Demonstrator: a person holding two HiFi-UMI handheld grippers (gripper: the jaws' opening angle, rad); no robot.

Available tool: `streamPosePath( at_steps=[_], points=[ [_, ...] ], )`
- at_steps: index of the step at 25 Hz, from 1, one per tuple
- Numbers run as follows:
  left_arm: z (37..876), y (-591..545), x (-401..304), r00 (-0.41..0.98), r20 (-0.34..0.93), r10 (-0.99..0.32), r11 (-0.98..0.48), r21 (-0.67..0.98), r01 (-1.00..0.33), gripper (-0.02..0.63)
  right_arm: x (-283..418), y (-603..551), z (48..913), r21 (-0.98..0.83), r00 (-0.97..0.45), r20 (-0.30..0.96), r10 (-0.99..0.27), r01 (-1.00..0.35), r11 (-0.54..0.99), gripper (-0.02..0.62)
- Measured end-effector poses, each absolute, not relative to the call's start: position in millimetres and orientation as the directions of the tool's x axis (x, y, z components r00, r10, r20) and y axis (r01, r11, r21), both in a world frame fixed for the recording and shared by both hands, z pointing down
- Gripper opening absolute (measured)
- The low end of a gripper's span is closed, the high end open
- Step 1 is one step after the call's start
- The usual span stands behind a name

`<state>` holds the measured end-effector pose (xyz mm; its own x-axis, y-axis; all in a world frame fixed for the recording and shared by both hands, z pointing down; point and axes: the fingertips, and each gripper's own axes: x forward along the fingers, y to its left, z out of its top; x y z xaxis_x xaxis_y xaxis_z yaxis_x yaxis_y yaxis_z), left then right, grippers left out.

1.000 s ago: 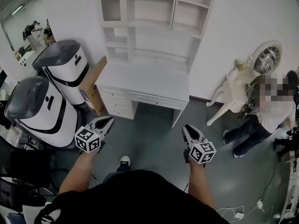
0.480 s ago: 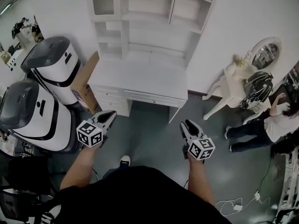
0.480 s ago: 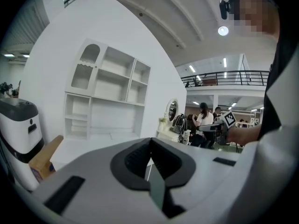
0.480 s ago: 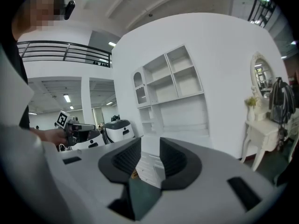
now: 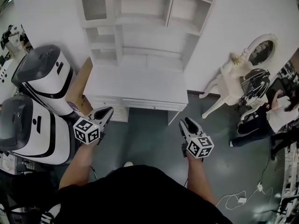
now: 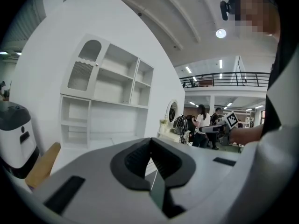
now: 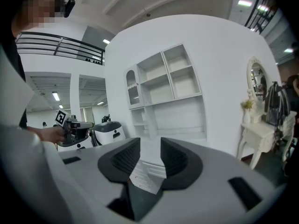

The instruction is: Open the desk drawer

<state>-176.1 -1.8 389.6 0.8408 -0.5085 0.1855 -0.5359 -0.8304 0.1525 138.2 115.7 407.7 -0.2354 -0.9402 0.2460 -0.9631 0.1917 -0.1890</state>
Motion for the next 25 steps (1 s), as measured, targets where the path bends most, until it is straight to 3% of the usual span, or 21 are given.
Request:
streamPosePath(
  at_steps=[12,25],
  points=[
    [395,-61,-191,0.885,0.190,-0.426,-0.878,0.147,-0.455,0.009,111,77,407,-0.164,-0.149,0.267,-0.952,-0.981,0.108,0.129],
    [406,-81,-202,0.904,0.187,-0.385,-0.897,0.156,-0.414,0.009,81,43,413,-0.144,-0.151,0.305,-0.940,-0.983,0.112,0.133]
  ],
)
